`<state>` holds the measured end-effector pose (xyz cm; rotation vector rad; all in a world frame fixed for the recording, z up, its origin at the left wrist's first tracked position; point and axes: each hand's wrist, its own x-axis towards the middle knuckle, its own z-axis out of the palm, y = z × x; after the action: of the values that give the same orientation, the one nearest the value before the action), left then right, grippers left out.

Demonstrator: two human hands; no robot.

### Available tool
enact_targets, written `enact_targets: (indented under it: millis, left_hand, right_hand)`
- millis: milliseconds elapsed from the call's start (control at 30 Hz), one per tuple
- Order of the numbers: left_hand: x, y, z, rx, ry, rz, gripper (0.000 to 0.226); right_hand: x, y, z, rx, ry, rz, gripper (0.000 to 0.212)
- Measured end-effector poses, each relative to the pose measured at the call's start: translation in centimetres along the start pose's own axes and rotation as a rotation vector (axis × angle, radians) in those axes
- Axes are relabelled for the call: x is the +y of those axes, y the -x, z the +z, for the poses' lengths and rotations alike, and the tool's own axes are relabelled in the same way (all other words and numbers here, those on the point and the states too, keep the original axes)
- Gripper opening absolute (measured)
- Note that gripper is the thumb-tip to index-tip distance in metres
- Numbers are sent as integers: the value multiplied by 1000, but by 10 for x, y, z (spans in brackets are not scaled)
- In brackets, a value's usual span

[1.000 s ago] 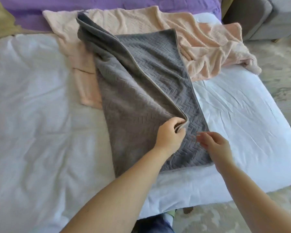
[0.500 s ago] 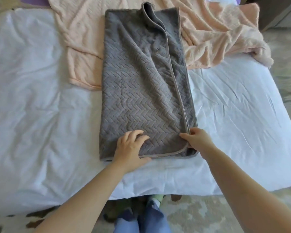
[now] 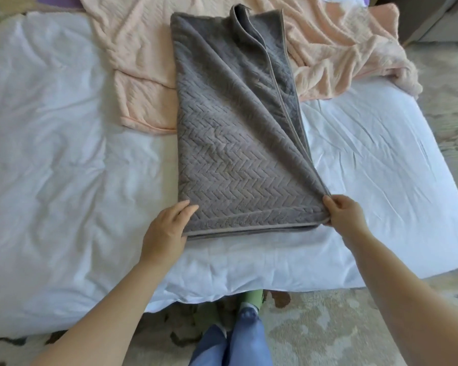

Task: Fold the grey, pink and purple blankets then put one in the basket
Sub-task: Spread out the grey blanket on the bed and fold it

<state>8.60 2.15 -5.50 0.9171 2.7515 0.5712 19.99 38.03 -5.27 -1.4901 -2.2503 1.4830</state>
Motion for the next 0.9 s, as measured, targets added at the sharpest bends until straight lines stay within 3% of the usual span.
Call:
enact_targets:
  millis: [200,300,367,467,600,733,900]
  left_hand:
    - [-17,18,9,-25,48,-51,52]
    - [-16,15,8,31,-12,-50,56]
    - [-7,8,7,51,-57,-5,56]
    - [7,-8,8,82,32,48,39]
    - [6,-30,1,153,363,-268,18]
    - [-10,-52,-13,70,627,-422,8]
    - [-21,-36,-20,25,365,-248,7]
  right_hand:
    - [16,12,14,-10,63,61,20]
    - [9,11,15,-11,66,48,16]
    - [4,10,17,-15,57,32,17]
    - [-3,7,17,-8,94,2,15]
    - [-13,0,17,33,63,-22,13]
    - [-23,-9,18,34,-115,64,13]
    - [-20,-12,12,29,-84,80,14]
